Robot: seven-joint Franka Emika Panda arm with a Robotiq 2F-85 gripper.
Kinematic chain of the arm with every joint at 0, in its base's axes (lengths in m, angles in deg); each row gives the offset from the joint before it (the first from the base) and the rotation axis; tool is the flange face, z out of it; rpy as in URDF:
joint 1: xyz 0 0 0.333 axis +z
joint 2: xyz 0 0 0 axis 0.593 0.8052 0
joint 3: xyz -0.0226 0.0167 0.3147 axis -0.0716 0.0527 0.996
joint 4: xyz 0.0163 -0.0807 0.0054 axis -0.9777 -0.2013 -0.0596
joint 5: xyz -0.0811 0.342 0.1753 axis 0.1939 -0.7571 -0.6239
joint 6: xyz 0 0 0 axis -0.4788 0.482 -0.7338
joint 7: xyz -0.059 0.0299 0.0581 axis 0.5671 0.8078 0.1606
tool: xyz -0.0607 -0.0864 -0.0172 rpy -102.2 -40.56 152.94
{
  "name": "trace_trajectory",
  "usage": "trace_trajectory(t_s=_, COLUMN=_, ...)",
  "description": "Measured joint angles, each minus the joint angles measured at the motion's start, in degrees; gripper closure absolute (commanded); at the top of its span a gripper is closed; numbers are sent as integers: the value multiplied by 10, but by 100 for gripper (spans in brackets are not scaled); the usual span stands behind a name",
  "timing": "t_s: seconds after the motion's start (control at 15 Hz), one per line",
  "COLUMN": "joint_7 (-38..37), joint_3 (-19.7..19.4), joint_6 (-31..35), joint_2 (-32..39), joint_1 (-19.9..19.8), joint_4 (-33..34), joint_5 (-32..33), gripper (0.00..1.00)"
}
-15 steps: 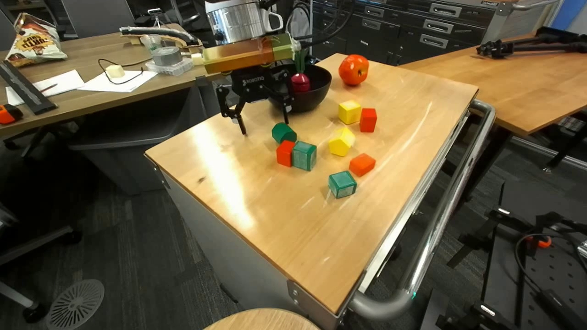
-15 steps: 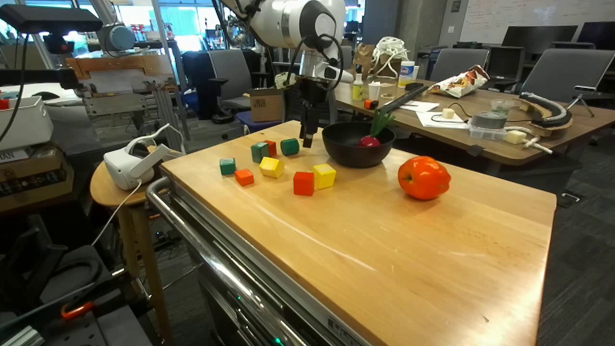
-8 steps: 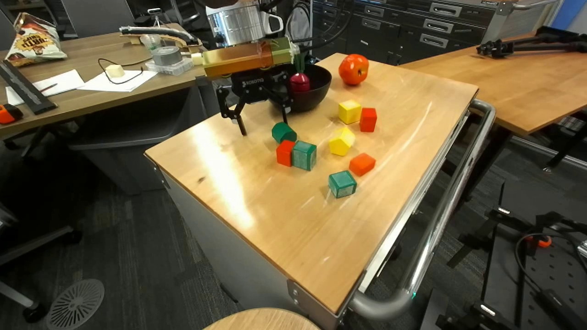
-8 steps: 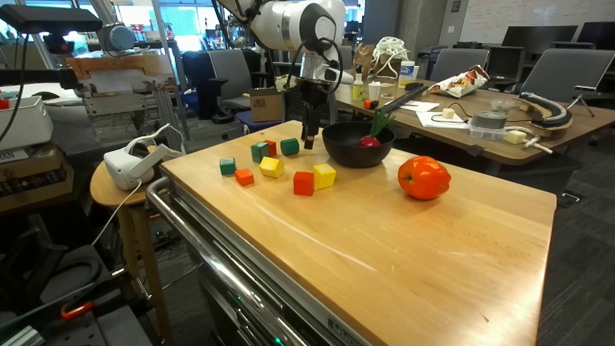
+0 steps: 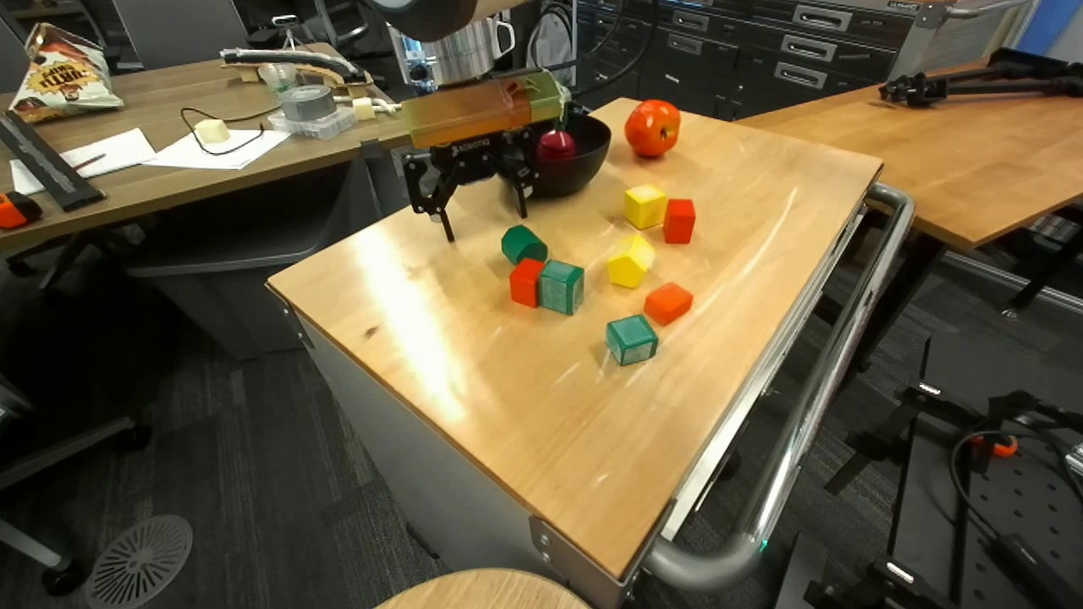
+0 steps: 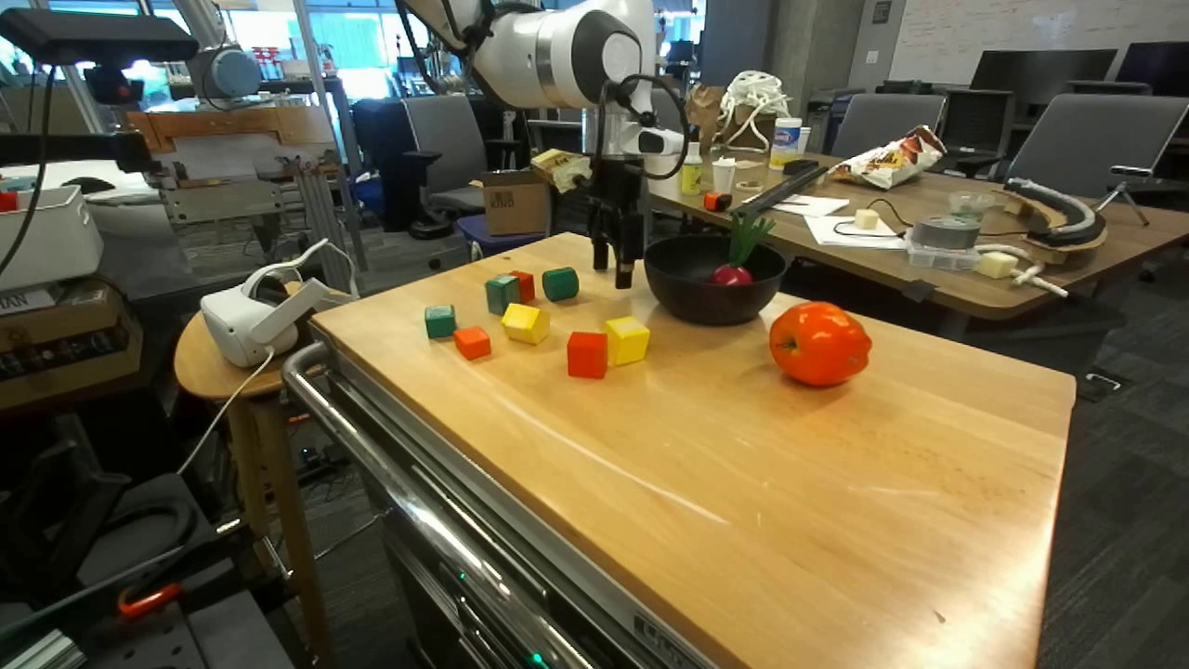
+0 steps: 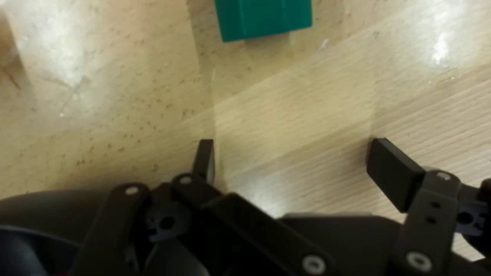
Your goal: Place the toys in the black bowl then put the apple at the left back corner of the trolley
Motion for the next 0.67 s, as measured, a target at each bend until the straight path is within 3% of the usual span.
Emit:
trace_trajectory(t_s=0.13, joint_7=30, joint_3=0, joint_6=47, joint_2=-17, joint_1=1, joint_4=-33, joint_5=7, gripper=0)
trace_trajectory(t_s=0.33, joint_7=40, joint_3=0, joint_6=60, joint_2=-31, joint_1=3, joint_4=-54, joint_5=11, gripper=0)
trace_trajectory(t_s=0.47, joint_7=36, joint_3=-1, joint_6=25, joint_2=-29, joint_1=3, joint_4=-51, joint_5=11, gripper=0)
trace_trajectory(t_s=0.67, joint_7=-7, joint_3=-11, joint_6=-80, joint_2=-24, joint_1=15, joint_4=-26, joint_5=14, gripper=0)
